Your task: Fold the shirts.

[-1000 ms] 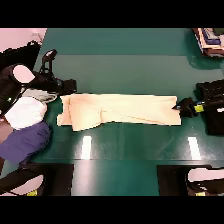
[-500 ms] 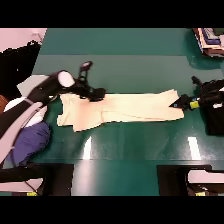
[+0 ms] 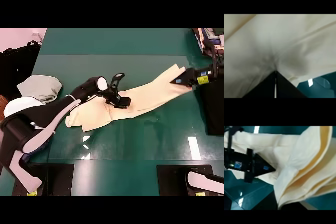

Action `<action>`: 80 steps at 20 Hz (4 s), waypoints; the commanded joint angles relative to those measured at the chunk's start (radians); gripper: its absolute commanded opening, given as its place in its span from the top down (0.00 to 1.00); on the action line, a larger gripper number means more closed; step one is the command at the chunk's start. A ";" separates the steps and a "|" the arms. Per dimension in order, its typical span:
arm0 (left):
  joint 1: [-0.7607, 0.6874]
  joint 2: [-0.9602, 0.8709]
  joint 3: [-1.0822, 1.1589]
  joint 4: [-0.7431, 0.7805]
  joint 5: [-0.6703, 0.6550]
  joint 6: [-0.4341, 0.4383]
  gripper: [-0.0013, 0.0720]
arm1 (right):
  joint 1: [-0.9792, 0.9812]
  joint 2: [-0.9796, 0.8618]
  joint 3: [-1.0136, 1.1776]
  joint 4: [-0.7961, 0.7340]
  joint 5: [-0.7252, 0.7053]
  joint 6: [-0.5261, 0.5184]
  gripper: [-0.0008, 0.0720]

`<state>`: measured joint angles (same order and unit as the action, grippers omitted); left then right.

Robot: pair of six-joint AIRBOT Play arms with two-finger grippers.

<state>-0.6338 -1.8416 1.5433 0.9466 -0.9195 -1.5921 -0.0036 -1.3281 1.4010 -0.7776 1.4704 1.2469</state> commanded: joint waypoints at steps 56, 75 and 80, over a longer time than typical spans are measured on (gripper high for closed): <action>0.631 0.365 -0.429 -0.039 -0.275 0.299 0.24 | 0.419 -0.129 -0.237 -0.026 -0.266 0.039 0.37; 0.580 0.582 -0.443 0.076 -0.586 0.437 0.64 | 0.357 0.032 -0.237 -0.038 -0.262 0.039 0.37; 0.583 0.598 -0.446 0.094 -0.454 0.394 0.26 | 0.287 0.038 -0.252 -0.037 -0.183 0.039 0.37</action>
<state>-0.0528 -1.2606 1.0927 1.0290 -1.4300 -1.1770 0.3191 -1.2961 1.1587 -0.8150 1.2419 1.2854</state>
